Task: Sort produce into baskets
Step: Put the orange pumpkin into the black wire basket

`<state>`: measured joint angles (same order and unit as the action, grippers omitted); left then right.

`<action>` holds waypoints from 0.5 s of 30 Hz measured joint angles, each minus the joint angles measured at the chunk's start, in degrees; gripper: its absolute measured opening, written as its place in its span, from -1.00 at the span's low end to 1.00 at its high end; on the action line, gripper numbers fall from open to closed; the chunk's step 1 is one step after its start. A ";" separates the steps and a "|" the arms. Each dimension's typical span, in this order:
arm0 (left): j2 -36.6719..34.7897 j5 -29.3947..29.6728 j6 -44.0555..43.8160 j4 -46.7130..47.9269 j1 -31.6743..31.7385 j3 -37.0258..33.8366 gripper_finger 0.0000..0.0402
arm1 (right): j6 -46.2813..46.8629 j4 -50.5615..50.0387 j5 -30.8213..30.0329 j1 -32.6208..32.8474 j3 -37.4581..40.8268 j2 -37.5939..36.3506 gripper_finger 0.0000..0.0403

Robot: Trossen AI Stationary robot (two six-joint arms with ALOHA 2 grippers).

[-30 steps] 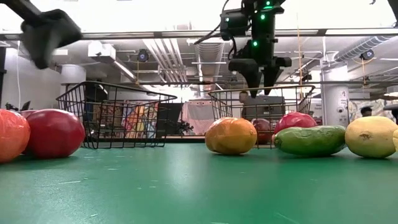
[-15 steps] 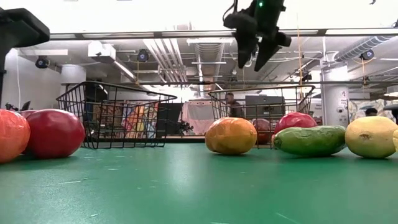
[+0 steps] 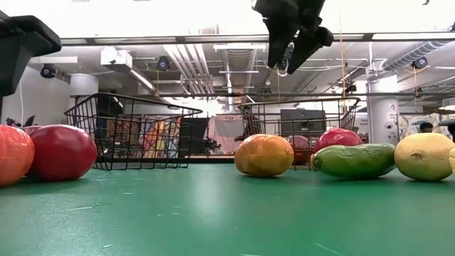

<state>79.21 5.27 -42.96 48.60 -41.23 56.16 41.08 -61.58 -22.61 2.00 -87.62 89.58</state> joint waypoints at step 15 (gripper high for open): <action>2.81 0.19 2.98 -1.18 -0.09 -0.02 0.92 | -0.06 0.63 -0.59 0.15 -0.02 0.04 0.53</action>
<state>82.02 5.45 -39.98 47.42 -41.32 56.14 41.03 -60.95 -23.20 2.15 -87.64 89.62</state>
